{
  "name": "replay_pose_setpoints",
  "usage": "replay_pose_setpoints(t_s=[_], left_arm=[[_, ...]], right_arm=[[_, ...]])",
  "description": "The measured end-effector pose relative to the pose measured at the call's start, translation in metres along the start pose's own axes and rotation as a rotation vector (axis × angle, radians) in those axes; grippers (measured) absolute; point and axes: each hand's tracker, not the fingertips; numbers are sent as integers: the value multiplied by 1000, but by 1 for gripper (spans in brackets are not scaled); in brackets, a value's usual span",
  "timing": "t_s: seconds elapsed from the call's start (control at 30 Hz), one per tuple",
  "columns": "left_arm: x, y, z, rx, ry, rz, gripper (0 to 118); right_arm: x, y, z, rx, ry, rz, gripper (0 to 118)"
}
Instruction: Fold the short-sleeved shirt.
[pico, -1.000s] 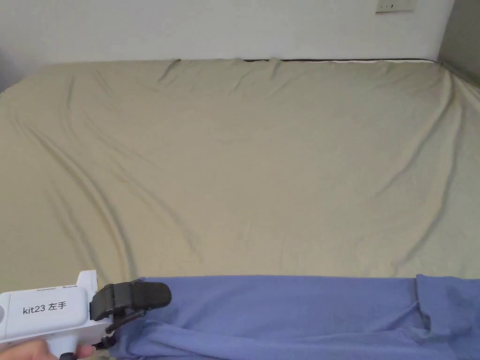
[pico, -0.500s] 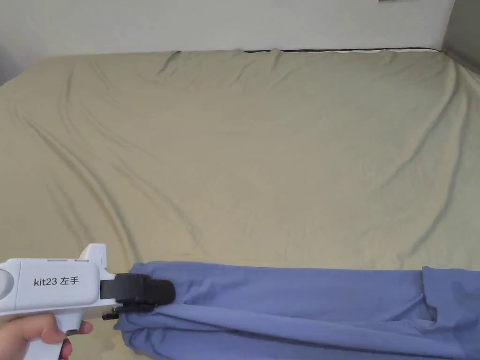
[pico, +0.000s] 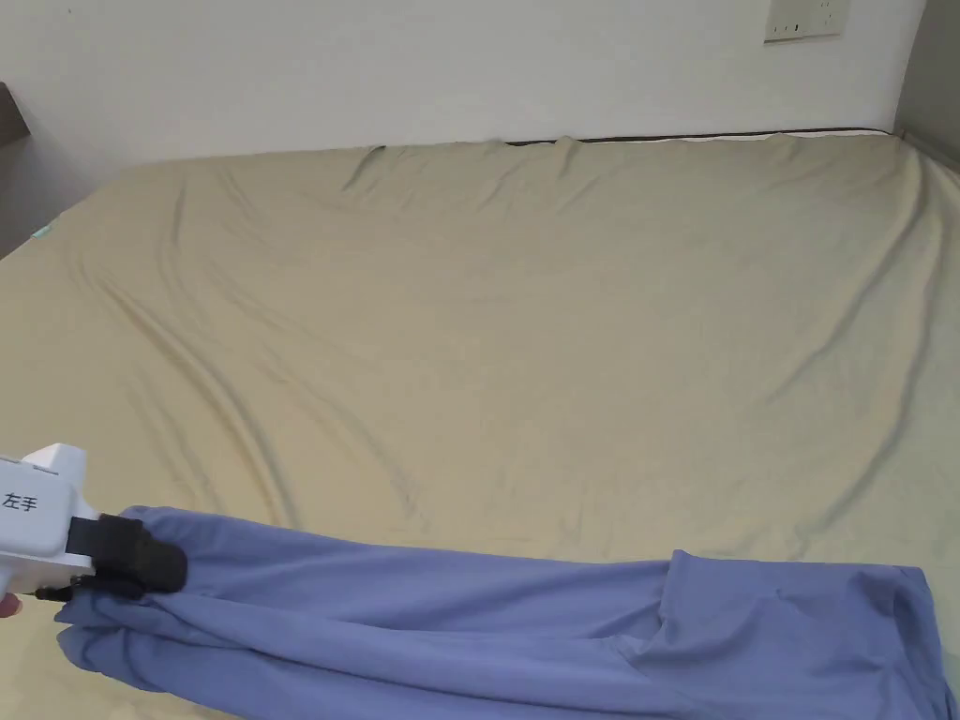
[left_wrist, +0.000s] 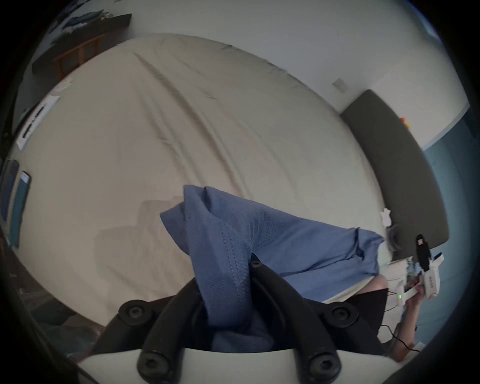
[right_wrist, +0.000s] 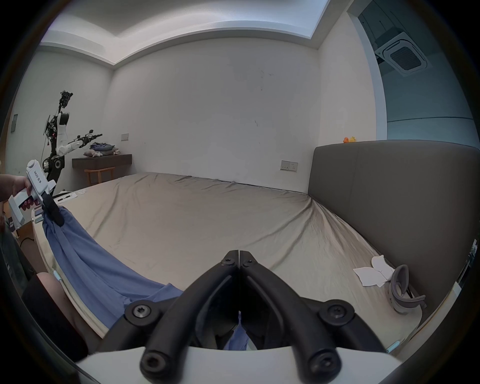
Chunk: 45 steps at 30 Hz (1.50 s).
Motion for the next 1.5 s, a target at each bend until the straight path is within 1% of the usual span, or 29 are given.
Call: replay_pose_setpoints(t_s=[0.07,0.17,0.2,0.3,0.4,0.47,0.53,0.57,0.6,0.67,0.7,0.77,0.8,0.83,0.87,0.9,0.93,0.97,1.0,1.03,1.07,1.1,1.13,1.17,1.23,1.3,1.37,1.43,1.5], left_arm=[[28,3,2,22,21,-75,4],[88,-1,6,43,7,-154,4],[141,-18,11,44,17,-193,4],[205,-33,-15,-33,56,-370,4],[241,-35,-54,-83,32,-387,4],[248,-30,-87,-146,-5,-361,5],[261,-31,-114,-178,18,-321,5],[267,-34,-124,-190,17,-317,17],[271,-40,-131,-212,18,-329,38],[280,-45,-143,-292,-72,-321,90],[281,-46,-141,-321,-154,-273,95],[283,-39,-124,-253,-284,-220,94],[283,-32,-109,-216,-328,-193,91],[282,-28,-100,-184,-344,-187,81],[279,-30,-75,-134,-363,-200,69],[274,-29,-64,-89,-349,-234,60],[272,-31,-62,-57,-285,-262,60],[270,-34,-63,-22,-170,-285,16],[260,-36,-74,0,-15,-309,0],[259,-44,-85,-3,73,-352,0],[258,-54,-100,-55,111,-442,0],[257,-62,-112,-83,141,-460,0],[260,-73,-125,-103,163,-425,0],[261,-78,-139,-124,160,-408,0],[269,-91,-161,-128,155,-432,0],[280,-99,-173,-130,165,-424,0],[299,-110,-171,-98,158,-479,0],[312,-118,-168,-92,124,-495,0],[324,-125,-167,-104,104,-550,0]], right_arm=[[1,0,0,1,4,-5,0],[3,1,-2,2,13,-19,0],[3,1,-3,2,16,-22,0],[5,1,-5,-2,27,-33,0],[7,-1,-8,-11,45,-55,0],[8,-2,-11,-14,49,-48,0],[10,-4,-12,-19,56,-50,0],[12,-4,-12,-22,56,-51,0],[13,-5,-12,-23,55,-50,0],[17,-9,-14,-31,57,-47,0],[20,-11,-15,-35,59,-48,0],[22,-13,-17,-46,62,-50,0],[24,-14,-18,-52,62,-51,0],[25,-15,-18,-55,62,-54,0],[26,-16,-18,-60,61,-62,0],[26,-15,-19,-63,64,-72,0],[26,-16,-19,-70,67,-85,0],[26,-18,-20,-94,76,-110,0],[25,-16,-21,-74,70,-88,0],[22,-16,-22,-87,74,-92,0],[20,-15,-23,-83,77,-82,0],[18,-15,-24,-83,81,-75,0],[15,-15,-24,-82,85,-64,0],[11,-14,-25,-79,84,-49,0],[7,-14,-25,-77,86,-24,0],[4,-14,-25,-74,88,-4,0],[3,-14,-24,-71,92,16,0],[3,-13,-24,-53,90,42,0],[3,-14,-26,-63,96,34,0]])
